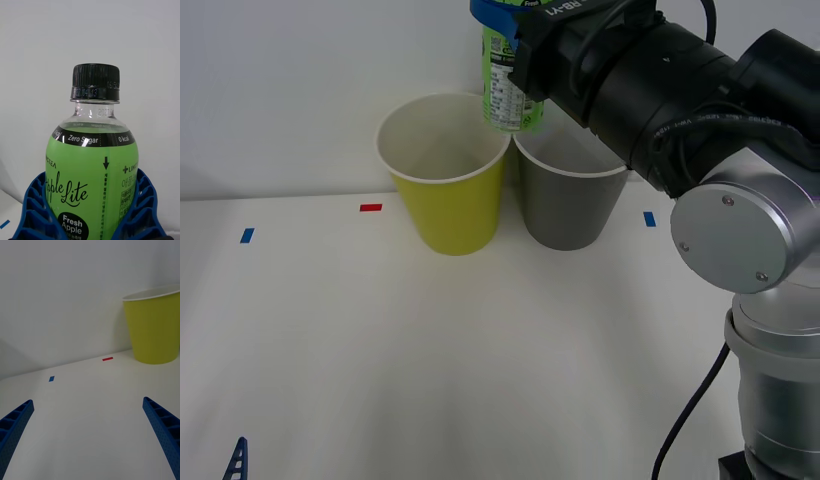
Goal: Put cans in the gray bin and PET bottles in the light green bin.
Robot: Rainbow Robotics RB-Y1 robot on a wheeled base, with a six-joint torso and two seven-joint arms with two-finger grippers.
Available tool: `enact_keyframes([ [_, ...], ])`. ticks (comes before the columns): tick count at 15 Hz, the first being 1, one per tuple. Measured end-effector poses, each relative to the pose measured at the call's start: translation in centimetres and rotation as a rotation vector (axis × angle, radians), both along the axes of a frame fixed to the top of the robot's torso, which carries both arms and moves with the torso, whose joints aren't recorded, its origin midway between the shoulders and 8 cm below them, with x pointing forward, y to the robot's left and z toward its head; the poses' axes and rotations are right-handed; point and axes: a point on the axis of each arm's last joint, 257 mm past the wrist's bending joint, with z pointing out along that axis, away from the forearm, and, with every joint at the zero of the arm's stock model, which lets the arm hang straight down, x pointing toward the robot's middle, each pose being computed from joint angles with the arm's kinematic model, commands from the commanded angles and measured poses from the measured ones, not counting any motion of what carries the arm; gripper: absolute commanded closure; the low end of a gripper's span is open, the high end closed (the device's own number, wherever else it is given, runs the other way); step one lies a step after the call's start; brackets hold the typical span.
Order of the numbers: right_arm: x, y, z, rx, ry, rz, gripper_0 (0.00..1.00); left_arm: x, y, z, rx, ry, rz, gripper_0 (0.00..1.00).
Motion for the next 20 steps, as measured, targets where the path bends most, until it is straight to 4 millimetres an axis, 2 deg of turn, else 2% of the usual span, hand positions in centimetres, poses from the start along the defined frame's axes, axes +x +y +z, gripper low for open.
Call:
enact_keyframes([
  [3, 1.0, 1.7, 0.7, 0.043, -0.036, 0.032, 1.0, 0.0, 0.0, 0.0, 0.0, 0.0, 0.0, 0.0],
  [6, 2.6, 3.4, -0.2, 0.069, -0.053, 0.047, 1.0, 0.0, 0.0, 0.0, 0.0, 0.0, 0.0, 0.0],
  [12, 4.7, 5.5, -0.1, 0.087, -0.12, 0.057, 1.0, 0.0, 0.0, 0.0, 0.0, 0.0, 0.0, 0.0],
  [14, 6.0, 6.5, -1.2, 0.099, -0.144, 0.058, 1.0, 0.0, 0.0, 0.0, 0.0, 0.0, 0.0, 0.0],
  [20, 8.7, 8.4, -2.1, 0.075, -0.189, 0.052, 1.0, 0.0, 0.0, 0.0, 0.0, 0.0, 0.0, 0.0],
])
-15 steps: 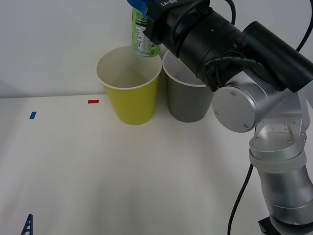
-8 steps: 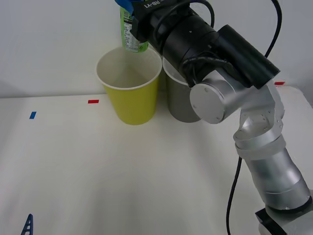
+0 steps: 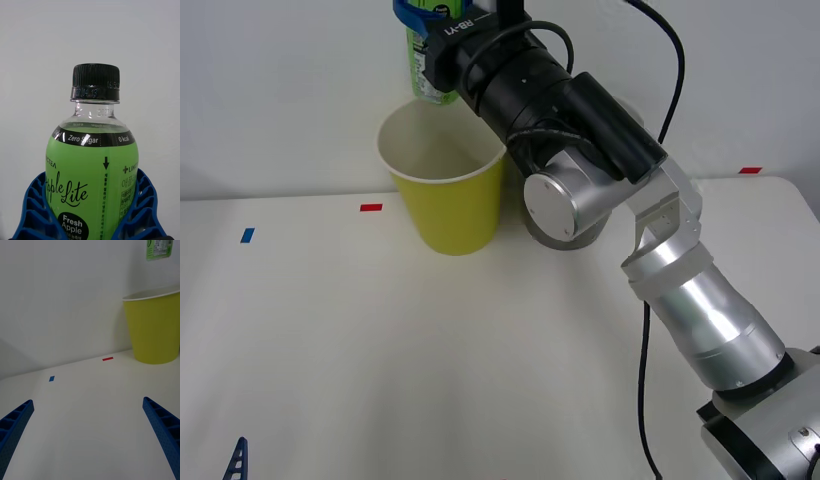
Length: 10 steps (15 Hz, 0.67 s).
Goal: Put cans in the gray bin and PET bottles in the light green bin.
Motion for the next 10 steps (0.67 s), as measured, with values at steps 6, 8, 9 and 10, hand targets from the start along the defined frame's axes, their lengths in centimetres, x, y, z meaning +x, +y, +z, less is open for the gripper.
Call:
enact_keyframes([
  [6, 1.5, -0.1, -0.8, -0.036, -0.01, -0.02, 1.0, 0.0, 0.0, 0.0, 0.0, 0.0, 0.0, 0.0],
  [8, 2.7, -0.3, -1.5, -0.051, -0.002, -0.037, 1.0, 0.0, 0.0, 0.0, 0.0, 0.0, 0.0, 0.0],
  [9, 2.9, -0.3, -1.6, -0.049, -0.002, -0.039, 1.0, 0.0, 0.0, 0.0, 0.0, 0.0, 0.0, 0.0],
  [10, 2.8, -0.1, -1.7, -0.043, 0.001, -0.033, 1.0, 0.0, 0.0, 0.0, 0.0, 0.0, 0.0, 0.0],
])
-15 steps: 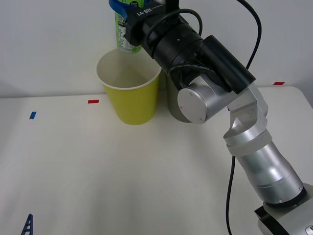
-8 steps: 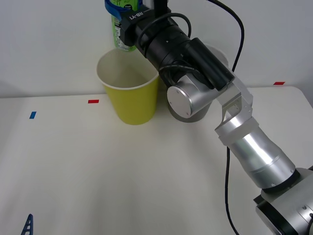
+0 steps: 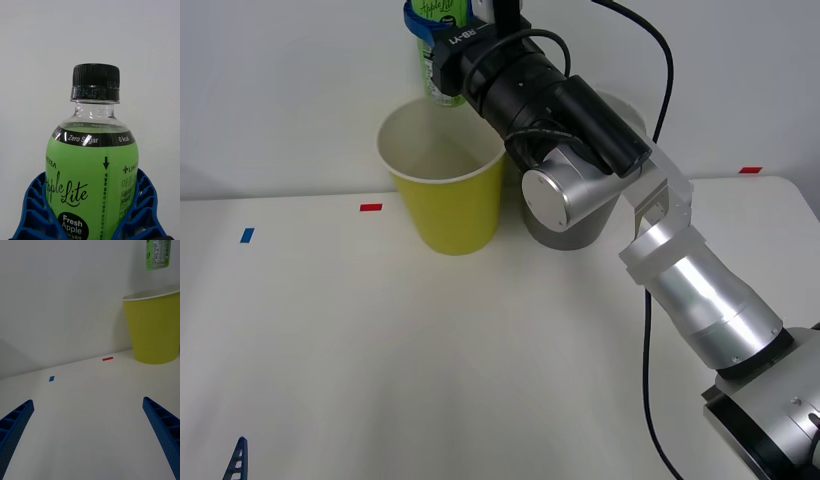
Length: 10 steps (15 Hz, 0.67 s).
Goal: Put cans in the gray bin and PET bottles in the light green bin.
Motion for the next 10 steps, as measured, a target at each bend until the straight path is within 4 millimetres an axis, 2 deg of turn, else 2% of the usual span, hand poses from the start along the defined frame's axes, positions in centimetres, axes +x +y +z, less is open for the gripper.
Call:
enact_keyframes([
  [7, -0.6, 1.3, -1.3, 0.004, 0.044, 0.042, 0.98, 0.0, 0.0, 0.0, 0.0, 0.0, 0.0, 0.0],
  [8, -0.6, 1.3, -1.3, 0.003, 0.041, 0.041, 0.65, 0.0, 0.0, 0.0, 0.0, 0.0, 0.0, 0.0],
  [10, -0.6, 1.2, -1.2, 0.0, 0.035, 0.037, 0.33, 0.0, 0.0, 0.0, 0.0, 0.0, 0.0, 0.0],
])
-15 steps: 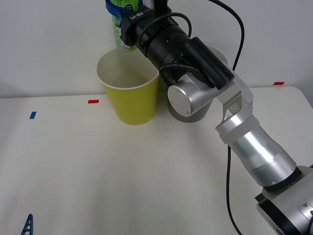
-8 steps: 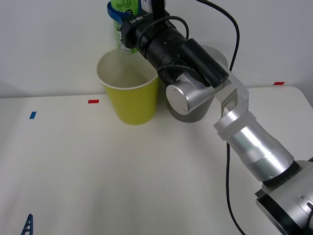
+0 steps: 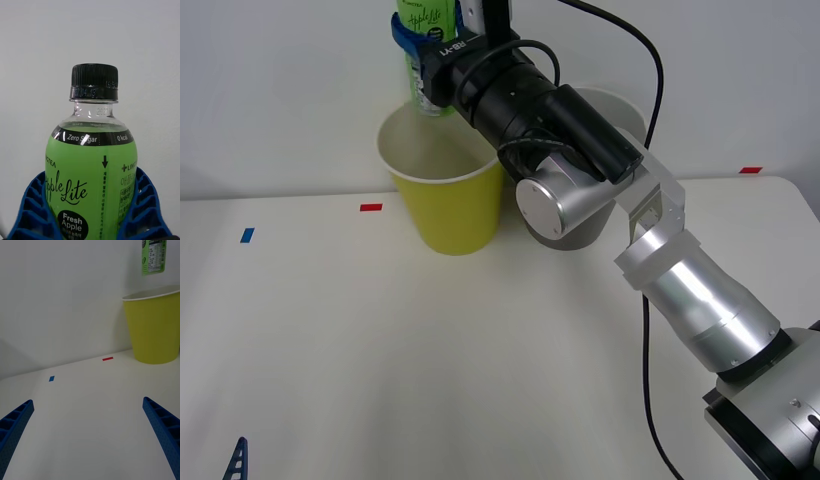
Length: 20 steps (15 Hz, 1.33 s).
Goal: Put cans in the gray bin and PET bottles in the light green bin.
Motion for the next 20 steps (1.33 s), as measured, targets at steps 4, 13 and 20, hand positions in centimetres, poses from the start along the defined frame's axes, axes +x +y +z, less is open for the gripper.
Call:
enact_keyframes([
  [4, 0.3, -0.2, -0.4, -0.033, -0.009, -0.018, 0.11, 0.0, 0.0, 0.0, 0.0, 0.0, 0.0, 0.0],
  [13, 0.4, -0.8, -0.7, -0.053, -0.018, -0.031, 0.1, 0.0, 0.0, 0.0, 0.0, 0.0, 0.0, 0.0],
  [20, -4.7, -2.6, 0.7, -0.231, 0.094, -0.023, 0.1, 0.0, 0.0, 0.0, 0.0, 0.0, 0.0, 0.0],
])
